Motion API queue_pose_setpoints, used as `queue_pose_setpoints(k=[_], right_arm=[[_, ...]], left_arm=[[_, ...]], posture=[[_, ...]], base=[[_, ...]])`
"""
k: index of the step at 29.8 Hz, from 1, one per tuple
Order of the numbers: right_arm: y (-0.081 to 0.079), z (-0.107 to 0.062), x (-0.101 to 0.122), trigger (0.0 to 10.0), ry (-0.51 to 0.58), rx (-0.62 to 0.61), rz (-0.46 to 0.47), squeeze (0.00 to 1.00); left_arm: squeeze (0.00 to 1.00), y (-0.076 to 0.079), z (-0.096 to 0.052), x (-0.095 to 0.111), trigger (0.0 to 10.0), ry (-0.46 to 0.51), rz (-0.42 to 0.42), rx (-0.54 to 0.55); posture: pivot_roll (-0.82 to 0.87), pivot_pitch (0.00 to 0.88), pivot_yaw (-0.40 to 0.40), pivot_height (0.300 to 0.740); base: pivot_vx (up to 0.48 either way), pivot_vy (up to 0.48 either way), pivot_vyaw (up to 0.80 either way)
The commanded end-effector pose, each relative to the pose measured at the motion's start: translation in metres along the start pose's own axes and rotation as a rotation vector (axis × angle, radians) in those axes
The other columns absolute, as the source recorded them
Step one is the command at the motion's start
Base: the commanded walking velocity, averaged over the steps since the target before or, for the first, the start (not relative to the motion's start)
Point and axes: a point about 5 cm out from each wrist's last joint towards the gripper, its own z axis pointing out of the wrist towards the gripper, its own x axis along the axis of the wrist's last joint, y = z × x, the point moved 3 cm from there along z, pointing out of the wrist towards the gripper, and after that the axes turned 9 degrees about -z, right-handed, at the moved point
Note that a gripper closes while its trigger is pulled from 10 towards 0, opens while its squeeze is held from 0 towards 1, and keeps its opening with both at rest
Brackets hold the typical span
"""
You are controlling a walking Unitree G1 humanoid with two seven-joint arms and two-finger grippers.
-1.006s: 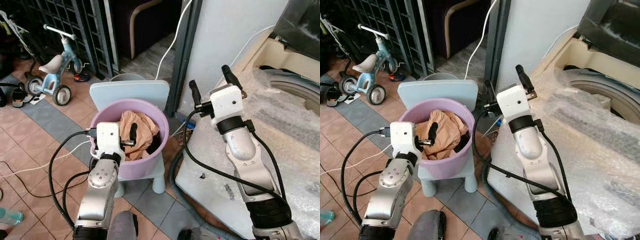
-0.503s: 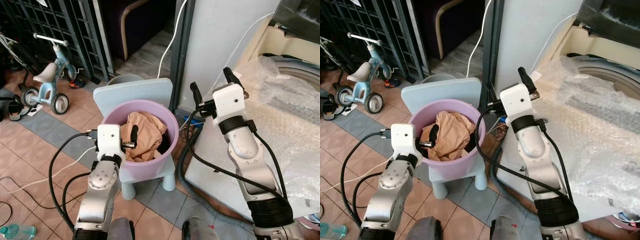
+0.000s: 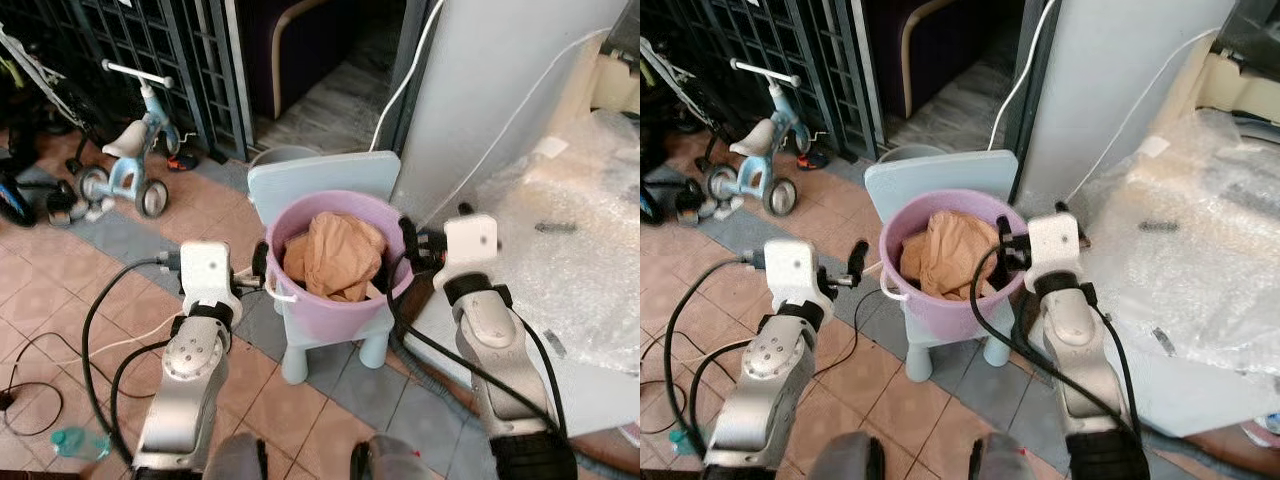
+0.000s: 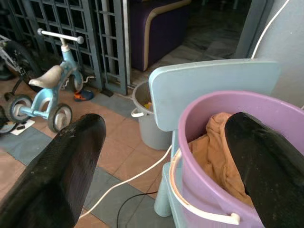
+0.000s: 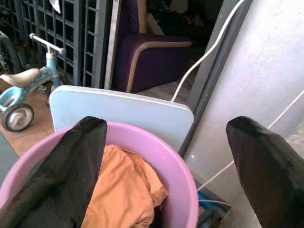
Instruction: Clothes washing
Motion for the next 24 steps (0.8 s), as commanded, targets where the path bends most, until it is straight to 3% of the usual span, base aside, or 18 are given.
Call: queue_pose_setpoints(k=[1, 12, 24], right_arm=[[0.0069, 0.0005, -0.0030, 10.0, -0.016, -0.011, -0.007, 0.00], [0.0029, 0.0041, -0.0003, 10.0, -0.004, 0.022, -0.012, 0.00], [-0.0004, 0.0061, 0.0041, 10.0, 0.014, 0.041, -0.038, 0.00]], left_arm=[[0.00, 0.0085, -0.0012, 0.0005, 10.0, 0.000, -0.014, -0.023], [0.00, 0.0109, -0.0003, -0.0010, 10.0, -0.005, -0.013, -0.043], [0.00, 0.0129, -0.0021, -0.0027, 10.0, -0.013, -0.022, -0.058]], posture=[[0.04, 0.141, -0.010, 0.740], [0.04, 0.141, -0.014, 0.740], [0.04, 0.147, -0.018, 0.740]], base=[[0.240, 0.000, 0.00], [0.315, 0.000, 0.12], [0.480, 0.000, 0.00]])
